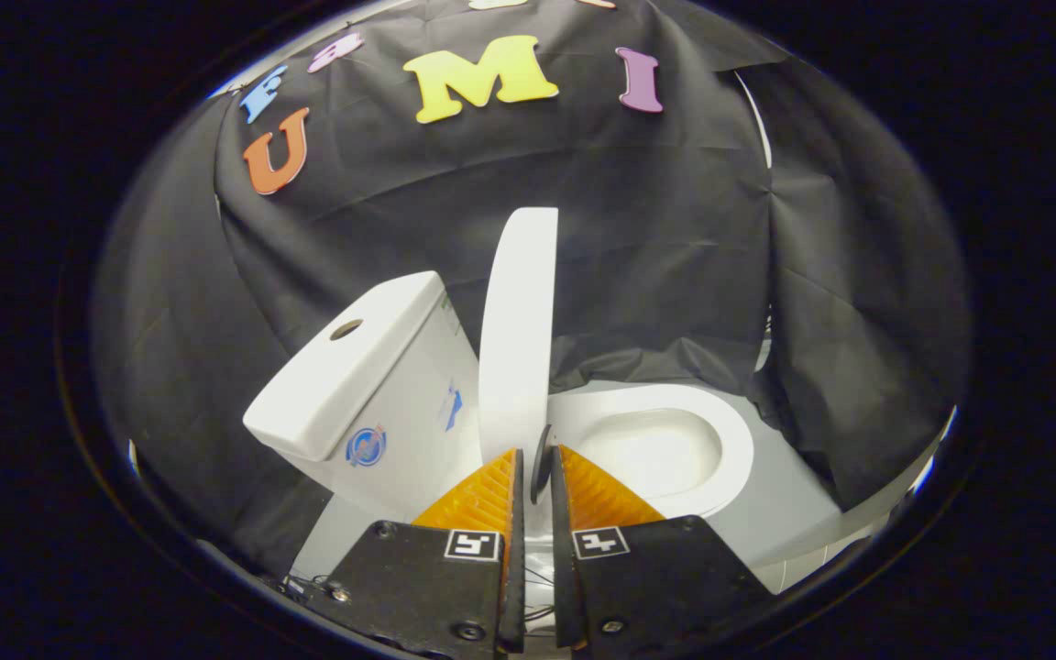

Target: Open the toilet lid.

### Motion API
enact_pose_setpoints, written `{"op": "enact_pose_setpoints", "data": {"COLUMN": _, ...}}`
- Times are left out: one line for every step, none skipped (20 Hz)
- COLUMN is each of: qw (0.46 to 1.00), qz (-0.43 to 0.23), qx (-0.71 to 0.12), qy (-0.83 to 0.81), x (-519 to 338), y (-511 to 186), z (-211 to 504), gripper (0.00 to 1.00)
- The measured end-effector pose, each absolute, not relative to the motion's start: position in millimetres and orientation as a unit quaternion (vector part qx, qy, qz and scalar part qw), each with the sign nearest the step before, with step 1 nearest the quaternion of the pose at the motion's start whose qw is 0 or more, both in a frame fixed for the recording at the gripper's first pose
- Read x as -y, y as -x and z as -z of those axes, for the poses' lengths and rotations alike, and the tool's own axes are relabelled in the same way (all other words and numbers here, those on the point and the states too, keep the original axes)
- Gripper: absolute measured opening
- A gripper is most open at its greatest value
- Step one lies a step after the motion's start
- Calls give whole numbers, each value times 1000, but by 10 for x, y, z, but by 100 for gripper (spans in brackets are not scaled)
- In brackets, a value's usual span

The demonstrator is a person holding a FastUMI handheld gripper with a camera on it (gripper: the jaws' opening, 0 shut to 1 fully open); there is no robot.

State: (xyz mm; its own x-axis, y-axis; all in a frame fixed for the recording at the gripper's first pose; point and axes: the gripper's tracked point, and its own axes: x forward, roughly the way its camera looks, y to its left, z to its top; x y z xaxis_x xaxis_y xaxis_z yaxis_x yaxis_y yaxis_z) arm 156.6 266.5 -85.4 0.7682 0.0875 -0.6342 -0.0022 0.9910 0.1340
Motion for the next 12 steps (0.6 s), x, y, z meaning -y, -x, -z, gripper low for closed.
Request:
{"op": "enact_pose_setpoints", "data": {"qw": 939, "qz": -29, "qx": -338, "qy": -59, "x": -2722, "y": -1575, "z": 859, "gripper": 16}}
{"op": "enact_pose_setpoints", "data": {"qw": 939, "qz": -35, "qx": -337, "qy": -54, "x": -2788, "y": -1585, "z": 862, "gripper": 16}}
{"op": "enact_pose_setpoints", "data": {"qw": 940, "qz": -39, "qx": -335, "qy": -50, "x": -2855, "y": -1580, "z": 848, "gripper": 16}}
{"op": "enact_pose_setpoints", "data": {"qw": 940, "qz": -46, "qx": -334, "qy": -44, "x": -2917, "y": -1569, "z": 833, "gripper": 16}}
{"op": "enact_pose_setpoints", "data": {"qw": 942, "qz": -52, "qx": -331, "qy": -36, "x": -2968, "y": -1564, "z": 840, "gripper": 16}}
{"op": "enact_pose_setpoints", "data": {"qw": 943, "qz": -54, "qx": -327, "qy": -38, "x": -3020, "y": -1572, "z": 832, "gripper": 16}}
{"op": "enact_pose_setpoints", "data": {"qw": 944, "qz": -58, "qx": -324, "qy": -37, "x": -3070, "y": -1569, "z": 838, "gripper": 16}}
{"op": "enact_pose_setpoints", "data": {"qw": 944, "qz": -63, "qx": -322, "qy": -40, "x": -3114, "y": -1566, "z": 837, "gripper": 16}}
{"op": "enact_pose_setpoints", "data": {"qw": 944, "qz": -68, "qx": -319, "qy": -40, "x": -3181, "y": -1566, "z": 847, "gripper": 16}}
{"op": "enact_pose_setpoints", "data": {"qw": 944, "qz": -73, "qx": -318, "qy": -42, "x": -3237, "y": -1566, "z": 849, "gripper": 16}}
{"op": "enact_pose_setpoints", "data": {"qw": 944, "qz": -77, "qx": -317, "qy": -42, "x": -3289, "y": -1561, "z": 846, "gripper": 16}}
{"op": "enact_pose_setpoints", "data": {"qw": 944, "qz": -82, "qx": -316, "qy": -38, "x": -3330, "y": -1564, "z": 852, "gripper": 17}}
